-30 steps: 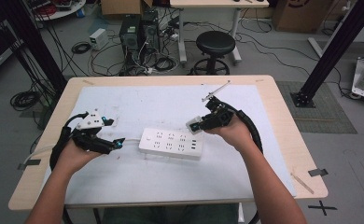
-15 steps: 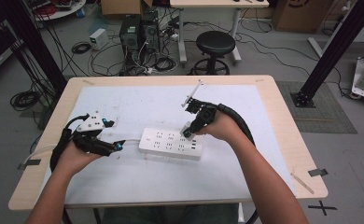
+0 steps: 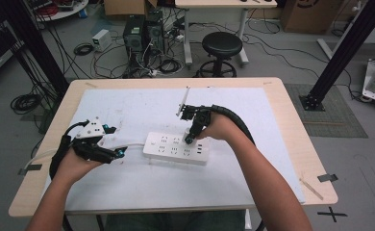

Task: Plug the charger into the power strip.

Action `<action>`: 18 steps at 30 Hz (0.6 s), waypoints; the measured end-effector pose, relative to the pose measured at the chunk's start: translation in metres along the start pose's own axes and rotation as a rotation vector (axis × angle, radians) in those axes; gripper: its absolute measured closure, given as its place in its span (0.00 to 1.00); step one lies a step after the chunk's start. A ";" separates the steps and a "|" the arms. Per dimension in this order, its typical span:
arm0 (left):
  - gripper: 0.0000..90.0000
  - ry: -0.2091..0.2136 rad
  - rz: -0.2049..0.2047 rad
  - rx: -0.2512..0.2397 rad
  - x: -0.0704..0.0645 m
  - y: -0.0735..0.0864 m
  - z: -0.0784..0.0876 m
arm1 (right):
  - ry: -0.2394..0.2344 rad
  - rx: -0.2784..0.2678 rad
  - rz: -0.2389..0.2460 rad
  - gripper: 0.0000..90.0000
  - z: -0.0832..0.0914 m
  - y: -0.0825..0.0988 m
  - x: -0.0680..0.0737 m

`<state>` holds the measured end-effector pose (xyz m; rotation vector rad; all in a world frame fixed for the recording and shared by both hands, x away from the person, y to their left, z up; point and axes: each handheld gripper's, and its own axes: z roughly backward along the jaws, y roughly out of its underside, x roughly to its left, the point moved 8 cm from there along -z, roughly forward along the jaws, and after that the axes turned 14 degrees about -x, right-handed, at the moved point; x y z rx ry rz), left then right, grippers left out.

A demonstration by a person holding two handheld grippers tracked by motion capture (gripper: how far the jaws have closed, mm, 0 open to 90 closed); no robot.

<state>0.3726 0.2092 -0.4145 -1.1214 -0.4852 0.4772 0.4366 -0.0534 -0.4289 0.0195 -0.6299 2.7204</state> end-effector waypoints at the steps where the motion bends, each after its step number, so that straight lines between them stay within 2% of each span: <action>1: 0.21 0.000 0.000 0.005 0.000 0.001 0.000 | 0.000 0.000 0.000 0.71 0.000 0.000 0.000; 2: 0.21 0.001 0.005 0.004 0.000 0.002 -0.001 | -0.003 0.004 0.011 0.71 -0.001 0.000 0.000; 3: 0.21 0.001 0.005 0.004 0.000 0.002 -0.001 | 0.005 0.013 0.044 0.71 -0.001 0.000 -0.002; 6: 0.21 0.001 0.004 0.009 0.001 0.004 -0.002 | 0.006 0.021 0.054 0.71 0.000 0.000 -0.001; 7: 0.21 0.000 0.005 0.010 0.001 0.004 -0.003 | 0.004 0.029 0.096 0.71 -0.001 0.000 -0.002; 9: 0.21 0.000 0.006 0.010 0.001 0.004 -0.003 | 0.000 0.035 0.112 0.71 -0.001 -0.001 0.000; 10: 0.21 0.001 0.007 0.010 0.001 0.005 -0.003 | -0.003 0.042 0.141 0.71 -0.003 -0.003 0.000; 12: 0.21 0.001 0.007 0.010 0.001 0.005 -0.003 | -0.003 0.048 0.154 0.71 -0.003 -0.003 0.001; 13: 0.21 -0.002 0.009 0.011 0.001 0.005 -0.003 | 0.000 0.080 0.213 0.71 -0.006 -0.004 0.002; 18: 0.21 -0.002 0.007 0.012 0.001 0.005 -0.003 | 0.006 0.094 0.247 0.71 -0.008 -0.007 0.003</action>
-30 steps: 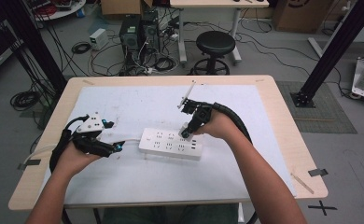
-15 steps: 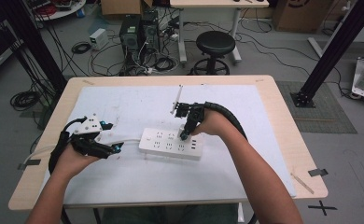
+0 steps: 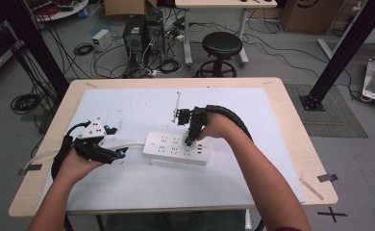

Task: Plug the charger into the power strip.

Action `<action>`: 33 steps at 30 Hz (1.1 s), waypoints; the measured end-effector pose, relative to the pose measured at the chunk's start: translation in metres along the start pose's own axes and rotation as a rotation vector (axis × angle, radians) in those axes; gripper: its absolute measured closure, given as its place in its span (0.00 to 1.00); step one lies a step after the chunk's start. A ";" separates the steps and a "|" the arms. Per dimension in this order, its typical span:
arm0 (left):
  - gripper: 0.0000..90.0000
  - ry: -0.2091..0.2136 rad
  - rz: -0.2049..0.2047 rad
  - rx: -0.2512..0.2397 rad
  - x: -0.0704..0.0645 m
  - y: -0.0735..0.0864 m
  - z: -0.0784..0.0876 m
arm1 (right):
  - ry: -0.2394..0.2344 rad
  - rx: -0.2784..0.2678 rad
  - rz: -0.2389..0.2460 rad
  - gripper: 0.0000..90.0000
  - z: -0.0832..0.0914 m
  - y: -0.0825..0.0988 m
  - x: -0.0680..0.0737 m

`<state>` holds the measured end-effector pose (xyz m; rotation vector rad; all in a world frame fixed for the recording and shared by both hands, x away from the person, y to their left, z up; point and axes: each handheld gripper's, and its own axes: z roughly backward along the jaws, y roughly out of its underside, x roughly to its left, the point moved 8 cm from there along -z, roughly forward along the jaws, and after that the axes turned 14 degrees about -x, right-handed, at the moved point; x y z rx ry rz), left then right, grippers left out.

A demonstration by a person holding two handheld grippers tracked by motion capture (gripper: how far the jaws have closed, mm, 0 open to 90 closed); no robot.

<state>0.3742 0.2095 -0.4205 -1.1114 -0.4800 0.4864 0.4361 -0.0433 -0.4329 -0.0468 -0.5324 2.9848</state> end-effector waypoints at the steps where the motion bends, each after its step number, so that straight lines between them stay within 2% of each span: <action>1: 0.21 -0.002 0.002 0.003 0.001 0.001 0.001 | 0.000 0.000 0.000 0.71 0.000 0.000 0.000; 2: 0.21 -0.003 0.003 0.005 0.001 0.001 0.001 | 0.012 0.043 0.059 0.71 -0.001 -0.004 0.001; 4: 0.21 -0.002 0.003 0.003 0.001 0.002 0.000 | 0.012 0.048 0.068 0.71 -0.002 -0.005 0.001; 6: 0.21 0.000 0.002 0.004 0.000 0.002 -0.001 | 0.013 0.053 0.056 0.71 -0.002 -0.005 0.002; 7: 0.21 0.000 0.002 0.004 0.000 0.002 -0.001 | 0.017 0.061 0.067 0.71 -0.005 -0.004 0.002; 8: 0.21 0.007 0.000 0.004 -0.002 0.002 -0.002 | 0.014 0.065 0.049 0.71 -0.010 -0.003 0.002; 16: 0.21 0.009 -0.001 0.010 -0.001 0.003 -0.006 | 0.011 0.065 0.050 0.71 -0.011 -0.004 0.000; 21: 0.21 0.010 -0.002 0.006 -0.002 0.002 -0.009 | 0.014 0.076 0.031 0.71 -0.012 -0.005 0.002; 24: 0.21 0.008 -0.005 0.006 -0.001 0.001 -0.010 | 0.017 0.073 0.045 0.71 -0.013 -0.006 0.001; 25: 0.21 0.009 -0.004 0.006 -0.002 0.002 -0.010 | 0.023 0.078 0.036 0.71 -0.012 -0.005 0.003; 26: 0.21 0.010 -0.007 0.011 -0.002 0.002 -0.010 | 0.055 0.097 0.055 0.71 -0.014 -0.006 0.005; 29: 0.21 0.013 -0.009 0.013 -0.002 0.003 -0.011 | 0.053 0.092 0.050 0.71 -0.015 -0.006 0.005; 30: 0.21 0.011 -0.010 0.013 -0.003 0.002 -0.012 | 0.033 0.084 0.042 0.71 -0.015 -0.004 0.003; 33: 0.21 0.006 -0.012 0.016 -0.002 0.002 -0.012 | 0.035 0.078 0.034 0.71 -0.017 -0.004 0.002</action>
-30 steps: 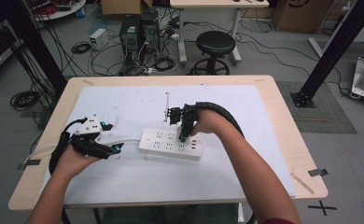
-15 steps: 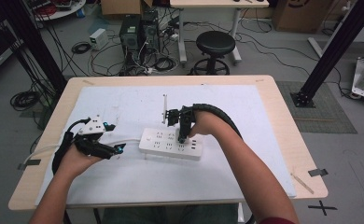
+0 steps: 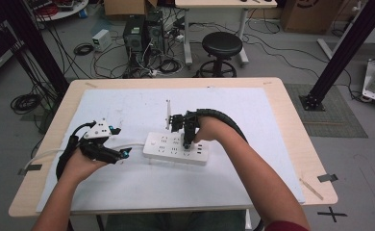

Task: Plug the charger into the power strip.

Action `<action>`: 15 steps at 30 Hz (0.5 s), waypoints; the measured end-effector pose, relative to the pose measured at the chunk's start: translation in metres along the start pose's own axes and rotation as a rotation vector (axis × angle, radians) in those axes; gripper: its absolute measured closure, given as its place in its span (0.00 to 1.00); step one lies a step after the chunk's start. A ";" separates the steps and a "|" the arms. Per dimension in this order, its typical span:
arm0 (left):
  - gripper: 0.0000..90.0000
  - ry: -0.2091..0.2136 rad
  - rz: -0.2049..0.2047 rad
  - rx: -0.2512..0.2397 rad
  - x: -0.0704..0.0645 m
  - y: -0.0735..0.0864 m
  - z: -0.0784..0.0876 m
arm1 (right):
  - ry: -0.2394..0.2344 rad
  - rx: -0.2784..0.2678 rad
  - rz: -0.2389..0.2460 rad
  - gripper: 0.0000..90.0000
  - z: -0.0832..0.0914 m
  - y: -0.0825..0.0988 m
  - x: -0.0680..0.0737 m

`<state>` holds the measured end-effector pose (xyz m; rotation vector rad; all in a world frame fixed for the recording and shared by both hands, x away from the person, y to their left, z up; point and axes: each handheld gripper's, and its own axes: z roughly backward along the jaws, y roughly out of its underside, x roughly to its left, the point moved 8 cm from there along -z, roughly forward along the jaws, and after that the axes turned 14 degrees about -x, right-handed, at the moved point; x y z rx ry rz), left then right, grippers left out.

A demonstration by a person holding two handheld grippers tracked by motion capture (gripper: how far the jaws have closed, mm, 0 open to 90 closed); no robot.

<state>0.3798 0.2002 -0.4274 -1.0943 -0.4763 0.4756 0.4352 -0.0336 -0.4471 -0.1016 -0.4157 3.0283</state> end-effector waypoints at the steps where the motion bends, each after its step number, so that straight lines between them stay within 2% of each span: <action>1: 0.21 -0.005 0.002 -0.003 0.001 -0.002 0.000 | 0.004 -0.037 -0.030 0.71 0.000 0.002 0.001; 2: 0.21 -0.005 0.002 -0.003 0.001 -0.002 0.000 | 0.004 -0.037 -0.030 0.71 0.000 0.002 0.001; 3: 0.21 -0.006 0.000 -0.009 0.001 -0.004 0.002 | 0.002 -0.066 -0.033 0.71 -0.001 0.004 0.001; 4: 0.21 -0.008 0.001 -0.010 0.001 -0.004 0.002 | 0.004 -0.073 -0.028 0.71 -0.001 0.004 0.001; 7: 0.21 -0.009 0.005 -0.015 0.001 -0.005 0.002 | 0.004 -0.074 -0.030 0.71 -0.001 0.004 0.001; 8: 0.21 -0.007 0.008 -0.008 0.001 -0.005 0.003 | 0.008 -0.059 -0.030 0.71 0.000 0.004 0.001; 9: 0.21 -0.004 0.008 -0.007 0.002 -0.004 0.003 | 0.014 -0.067 -0.044 0.70 0.000 0.003 0.001; 11: 0.21 0.003 0.002 -0.002 0.003 -0.004 0.002 | 0.015 -0.068 -0.035 0.70 0.000 0.004 0.002; 12: 0.21 0.005 0.007 -0.011 0.003 -0.005 0.002 | -0.001 -0.088 -0.056 0.65 0.004 0.005 0.002; 15: 0.21 0.004 0.004 -0.014 0.003 -0.006 0.002 | 0.001 -0.101 -0.071 0.61 0.006 0.006 0.002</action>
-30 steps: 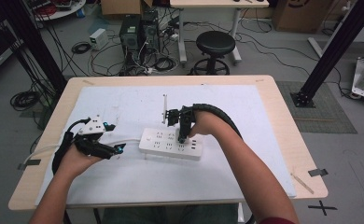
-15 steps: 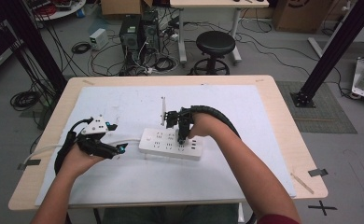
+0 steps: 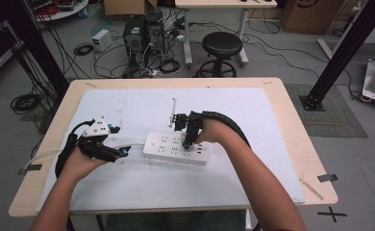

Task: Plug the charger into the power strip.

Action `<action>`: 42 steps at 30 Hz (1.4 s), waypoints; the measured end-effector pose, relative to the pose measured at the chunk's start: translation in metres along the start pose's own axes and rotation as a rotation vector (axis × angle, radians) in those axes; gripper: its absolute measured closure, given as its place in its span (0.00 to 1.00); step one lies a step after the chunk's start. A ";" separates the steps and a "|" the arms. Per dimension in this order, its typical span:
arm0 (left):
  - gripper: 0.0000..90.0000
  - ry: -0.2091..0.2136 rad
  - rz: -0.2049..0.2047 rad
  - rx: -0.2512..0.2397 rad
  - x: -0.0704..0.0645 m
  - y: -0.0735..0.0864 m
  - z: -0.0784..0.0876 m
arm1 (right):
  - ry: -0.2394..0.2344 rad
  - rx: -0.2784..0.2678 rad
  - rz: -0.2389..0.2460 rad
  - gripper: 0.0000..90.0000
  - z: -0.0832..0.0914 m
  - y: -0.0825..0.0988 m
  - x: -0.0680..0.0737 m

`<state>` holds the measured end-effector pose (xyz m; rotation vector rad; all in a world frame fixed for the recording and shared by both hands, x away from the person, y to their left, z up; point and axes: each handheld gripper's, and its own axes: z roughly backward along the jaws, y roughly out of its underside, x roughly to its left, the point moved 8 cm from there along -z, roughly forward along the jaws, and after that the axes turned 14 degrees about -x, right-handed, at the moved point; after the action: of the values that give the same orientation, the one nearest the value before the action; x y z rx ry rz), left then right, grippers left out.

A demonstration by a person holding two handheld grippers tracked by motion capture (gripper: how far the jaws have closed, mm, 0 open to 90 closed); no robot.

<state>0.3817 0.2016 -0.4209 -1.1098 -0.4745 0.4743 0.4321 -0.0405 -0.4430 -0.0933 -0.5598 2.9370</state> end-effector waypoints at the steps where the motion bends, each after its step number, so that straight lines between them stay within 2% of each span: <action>1: 0.21 0.000 0.000 0.000 0.000 0.000 0.000 | 0.000 0.000 0.000 0.61 0.000 0.000 0.000; 2: 0.21 0.000 0.000 0.000 0.000 0.000 0.000 | 0.017 -0.028 -0.029 0.61 0.007 0.001 -0.001; 3: 0.21 0.003 -0.005 -0.018 0.002 -0.003 0.000 | 0.017 -0.028 -0.029 0.55 0.007 0.001 -0.001; 4: 0.21 0.005 -0.008 -0.022 0.003 -0.004 0.000 | 0.043 -0.142 -0.088 0.42 0.024 0.002 -0.002; 5: 0.21 0.003 -0.005 -0.029 0.003 -0.004 0.000 | 0.051 -0.174 -0.109 0.38 0.028 0.003 -0.002; 7: 0.21 0.003 -0.004 -0.046 0.003 -0.006 0.000 | 0.054 -0.254 -0.143 0.36 0.036 0.005 -0.001; 8: 0.21 0.005 -0.005 -0.048 0.003 -0.007 0.000 | 0.056 -0.278 -0.168 0.36 0.040 0.007 0.001; 9: 0.21 0.005 -0.005 -0.048 0.003 -0.007 0.000 | 0.056 -0.278 -0.168 0.36 0.040 0.007 0.001; 10: 0.21 0.006 -0.005 -0.060 0.002 -0.008 0.000 | 0.064 -0.320 -0.174 0.36 0.043 0.009 0.001; 11: 0.21 0.010 -0.006 -0.065 0.002 -0.009 0.000 | 0.078 -0.383 -0.210 0.32 0.049 0.017 0.002; 13: 0.21 0.013 -0.004 -0.071 0.002 -0.010 0.000 | 0.078 -0.383 -0.210 0.32 0.049 0.017 0.002; 14: 0.21 0.020 0.002 -0.096 0.002 -0.013 0.000 | 0.085 -0.409 -0.225 0.32 0.052 0.020 0.002; 15: 0.21 0.020 0.002 -0.096 0.002 -0.013 0.000 | 0.085 -0.409 -0.225 0.32 0.052 0.020 0.002; 16: 0.21 0.020 0.002 -0.096 0.002 -0.013 0.000 | 0.093 -0.468 -0.272 0.32 0.055 0.030 0.005; 17: 0.21 0.026 0.009 -0.116 0.003 -0.014 0.001 | 0.093 -0.468 -0.272 0.29 0.055 0.030 0.005; 18: 0.21 0.031 0.017 -0.128 0.004 -0.015 0.001 | 0.099 -0.516 -0.306 0.28 0.057 0.040 0.005; 21: 0.21 0.035 0.022 -0.140 0.005 -0.016 0.001 | 0.105 -0.543 -0.316 0.27 0.059 0.043 0.005; 22: 0.20 0.038 0.021 -0.147 0.005 -0.016 0.000 | 0.118 -0.618 -0.354 0.24 0.063 0.051 0.004; 25: 0.20 0.038 0.021 -0.147 0.005 -0.016 0.000 | 0.133 -0.643 -0.360 0.24 0.064 0.055 0.003; 26: 0.20 0.064 0.014 -0.163 0.000 -0.018 -0.003 | 0.143 -0.704 -0.389 0.24 0.068 0.065 0.004; 30: 0.20 0.070 0.013 -0.169 -0.001 -0.018 -0.004 | 0.160 -0.738 -0.402 0.24 0.070 0.071 0.005; 31: 0.20 0.085 0.007 -0.182 -0.004 -0.019 -0.007 | 0.160 -0.738 -0.402 0.24 0.070 0.071 0.005; 32: 0.20 0.089 0.004 -0.178 -0.005 -0.018 -0.009 | 0.168 -0.786 -0.427 0.22 0.071 0.079 0.006; 34: 0.20 0.088 0.010 -0.179 -0.005 -0.017 -0.011 | 0.164 -0.799 -0.421 0.22 0.071 0.081 0.007; 42: 0.20 0.091 0.010 -0.165 -0.008 -0.016 -0.015 | 0.169 -0.798 -0.406 0.22 0.071 0.080 0.009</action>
<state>0.3858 0.1797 -0.4129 -1.2879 -0.4337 0.3967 0.4060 -0.1385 -0.4070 -0.2704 -1.4736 2.1371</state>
